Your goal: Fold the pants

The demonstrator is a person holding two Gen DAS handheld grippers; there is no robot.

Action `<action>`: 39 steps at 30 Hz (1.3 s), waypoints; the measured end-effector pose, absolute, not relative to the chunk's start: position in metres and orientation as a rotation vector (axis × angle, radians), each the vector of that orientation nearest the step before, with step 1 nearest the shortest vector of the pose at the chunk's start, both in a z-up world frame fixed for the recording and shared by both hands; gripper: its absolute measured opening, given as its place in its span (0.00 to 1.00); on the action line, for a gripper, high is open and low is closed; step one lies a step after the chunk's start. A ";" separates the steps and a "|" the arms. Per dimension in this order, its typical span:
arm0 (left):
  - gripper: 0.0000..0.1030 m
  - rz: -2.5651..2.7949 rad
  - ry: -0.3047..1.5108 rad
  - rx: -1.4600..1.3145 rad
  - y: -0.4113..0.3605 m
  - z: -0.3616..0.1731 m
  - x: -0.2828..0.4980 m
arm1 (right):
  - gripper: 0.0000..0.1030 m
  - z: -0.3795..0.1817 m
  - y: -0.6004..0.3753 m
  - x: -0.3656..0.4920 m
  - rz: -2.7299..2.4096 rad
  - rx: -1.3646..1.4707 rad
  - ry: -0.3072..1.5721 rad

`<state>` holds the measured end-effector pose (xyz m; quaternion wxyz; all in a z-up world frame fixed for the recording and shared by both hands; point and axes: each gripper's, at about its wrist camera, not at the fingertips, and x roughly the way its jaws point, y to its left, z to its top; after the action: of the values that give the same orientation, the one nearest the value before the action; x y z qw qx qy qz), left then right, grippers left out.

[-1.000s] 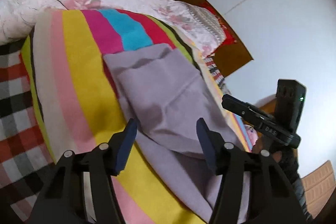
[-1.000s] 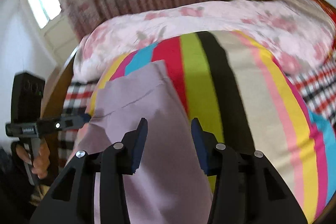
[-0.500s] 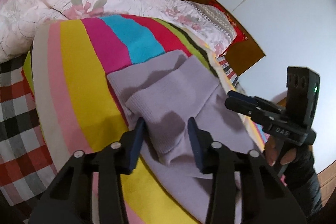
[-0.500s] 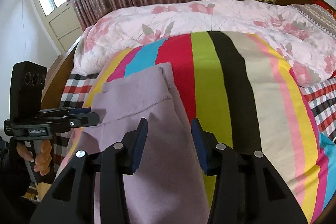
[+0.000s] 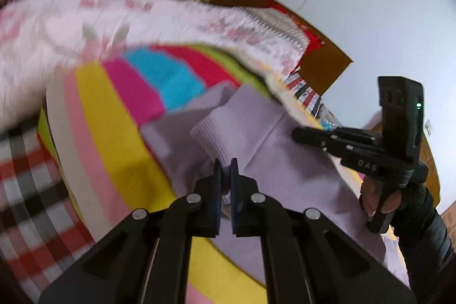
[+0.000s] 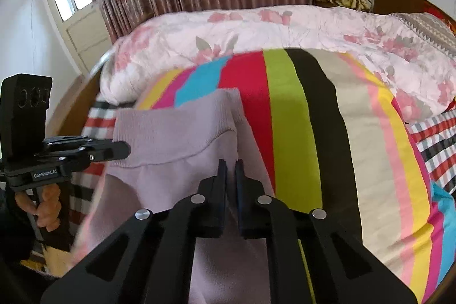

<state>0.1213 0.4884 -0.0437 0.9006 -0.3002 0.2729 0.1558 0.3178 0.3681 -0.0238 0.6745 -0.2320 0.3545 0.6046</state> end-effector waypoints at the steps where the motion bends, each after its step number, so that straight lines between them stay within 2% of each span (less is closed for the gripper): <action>1: 0.04 0.324 0.551 -0.606 0.491 -0.036 0.122 | 0.07 -0.016 0.370 0.317 1.354 -0.501 0.781; 5: 0.04 0.355 0.513 -0.568 0.512 -0.011 0.122 | 0.07 -0.002 0.383 0.319 1.322 -0.456 0.751; 9: 0.05 0.328 0.642 -0.663 0.530 -0.049 0.138 | 0.08 -0.041 0.397 0.327 1.243 -0.541 0.869; 11: 0.05 0.363 0.703 -0.689 0.532 -0.071 0.141 | 0.12 -0.055 0.397 0.331 1.255 -0.517 0.910; 13: 0.06 0.369 0.691 -0.712 0.531 -0.078 0.135 | 0.26 -0.059 0.394 0.336 1.258 -0.480 0.914; 14: 0.11 0.376 0.678 -0.726 0.533 -0.078 0.131 | 0.33 -0.057 0.391 0.338 1.246 -0.472 0.909; 15: 0.16 0.409 0.657 -0.743 0.535 -0.076 0.126 | 0.52 -0.052 0.386 0.340 1.239 -0.458 0.910; 16: 0.21 0.449 0.650 -0.744 0.537 -0.073 0.121 | 0.61 -0.046 0.381 0.341 1.246 -0.432 0.905; 18: 0.46 0.536 0.620 -0.717 0.534 -0.061 0.113 | 0.61 -0.027 0.363 0.341 1.251 -0.392 0.852; 22: 0.61 0.455 0.542 -0.656 0.506 -0.029 0.109 | 0.61 0.004 0.301 0.337 1.164 -0.427 0.776; 24: 0.81 0.325 0.565 -0.600 0.480 -0.020 0.125 | 0.61 0.014 0.259 0.334 1.073 -0.464 0.745; 25: 0.85 0.282 0.583 -0.571 0.469 -0.019 0.132 | 0.61 0.016 0.237 0.333 1.037 -0.463 0.749; 26: 0.88 0.244 0.606 -0.541 0.459 -0.019 0.142 | 0.61 0.016 0.219 0.333 1.019 -0.453 0.766; 32: 0.88 0.202 0.817 -0.452 0.421 -0.059 0.189 | 0.61 -0.033 0.137 0.287 1.082 -0.415 1.005; 34: 0.88 0.213 0.851 -0.464 0.422 -0.074 0.191 | 0.67 -0.053 0.132 0.281 1.060 -0.455 1.053; 39: 0.91 0.258 0.862 -0.431 0.414 -0.076 0.188 | 0.68 -0.056 0.104 0.288 0.945 -0.341 1.027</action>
<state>0.1885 0.4145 -0.0764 0.8782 -0.2068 0.4132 0.1236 0.2884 0.1036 -0.0559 0.7527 -0.1562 0.4706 0.4330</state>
